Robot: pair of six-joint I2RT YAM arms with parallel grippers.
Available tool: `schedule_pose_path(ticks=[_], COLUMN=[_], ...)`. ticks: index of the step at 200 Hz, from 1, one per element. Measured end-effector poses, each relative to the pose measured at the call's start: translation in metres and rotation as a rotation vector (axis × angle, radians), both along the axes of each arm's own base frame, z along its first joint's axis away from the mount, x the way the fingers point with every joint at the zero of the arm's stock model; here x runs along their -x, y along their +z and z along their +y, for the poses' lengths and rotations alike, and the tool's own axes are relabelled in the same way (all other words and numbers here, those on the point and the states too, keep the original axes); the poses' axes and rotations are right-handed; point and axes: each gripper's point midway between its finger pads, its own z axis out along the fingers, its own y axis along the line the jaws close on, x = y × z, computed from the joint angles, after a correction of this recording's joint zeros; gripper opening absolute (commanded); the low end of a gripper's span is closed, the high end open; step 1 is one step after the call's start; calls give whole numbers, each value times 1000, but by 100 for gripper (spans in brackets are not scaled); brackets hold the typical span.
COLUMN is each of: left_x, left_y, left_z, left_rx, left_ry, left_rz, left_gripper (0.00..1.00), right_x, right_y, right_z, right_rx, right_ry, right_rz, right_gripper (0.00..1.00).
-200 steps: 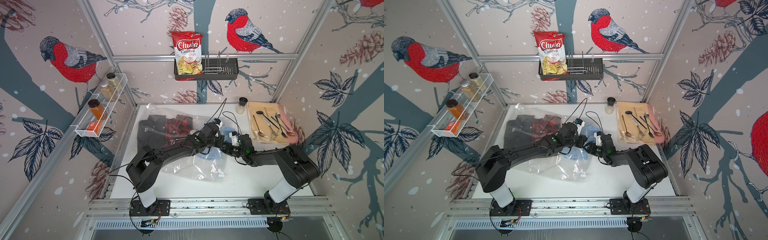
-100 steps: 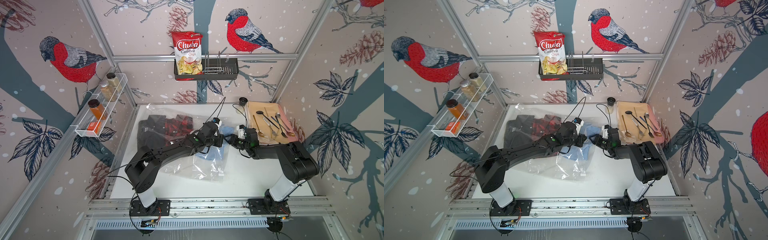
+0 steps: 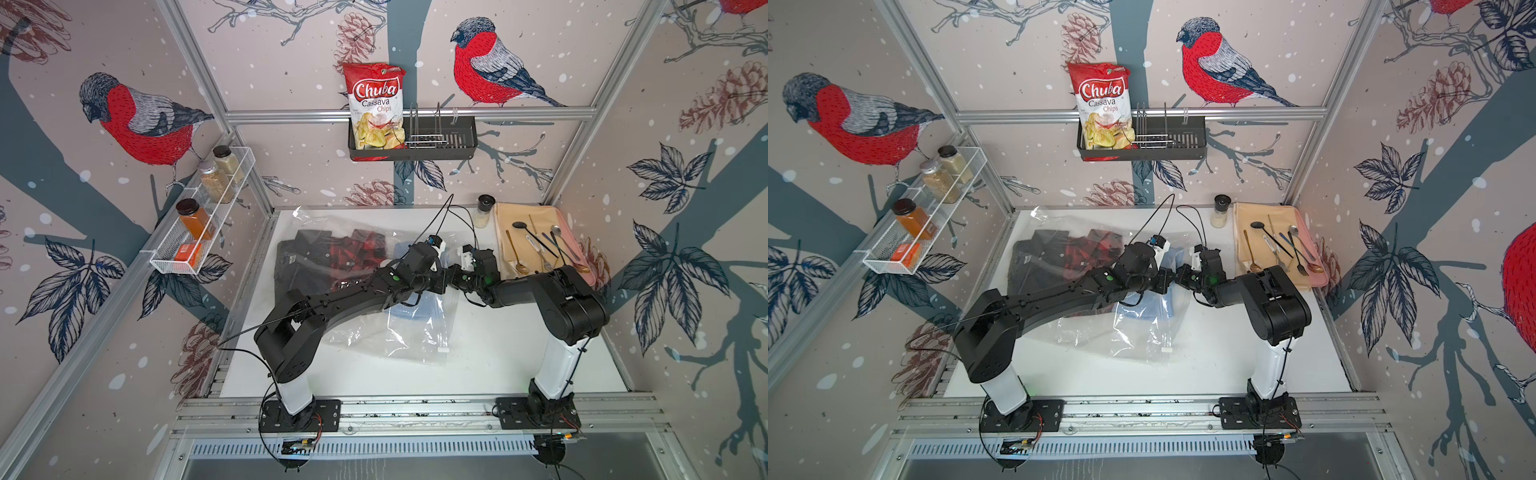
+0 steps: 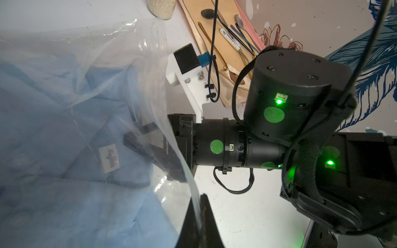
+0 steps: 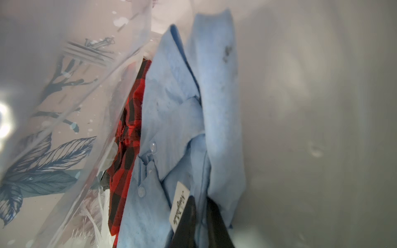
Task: Place the folded shirt into the vacuum bag
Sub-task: Place the shirt in the vacuum bag.
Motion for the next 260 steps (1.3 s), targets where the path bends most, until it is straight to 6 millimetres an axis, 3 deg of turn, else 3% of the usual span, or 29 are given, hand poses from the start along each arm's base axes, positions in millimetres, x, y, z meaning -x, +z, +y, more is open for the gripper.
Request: schedule_pose_path(ticks=[73,118,137,180,212,239,260], left_x=[-2,-5,-5,-5,-5,-4,-4], left_y=[0,-2,-2,-6,-10,-11,-11], left_z=[-3,-6,-6,-6,-7,-8,-8], left_rx=[-9,-12,-12,-19,-23,-22,-22], left_ry=[-3,-6,-6,-6,-10,-14,-14], left_rz=[1,6,6,12,19,22,22], left_gripper=[0,0,0,0,0,0,0], right_x=[-1,5,13,19,14,18,28], right_y=[-5,-8,-10,-8,3,2,-5], right_z=[-26,18,27,-2,-26,-25,-11], right_rx=[-6,-48,-69,-80,-88,-89,-90], right_ry=[-61,41,56,-12,-66,-58,-14], right_rz=[32,30,48,70,50,57,75], right_gripper=[17,16,17,30,32,34,33])
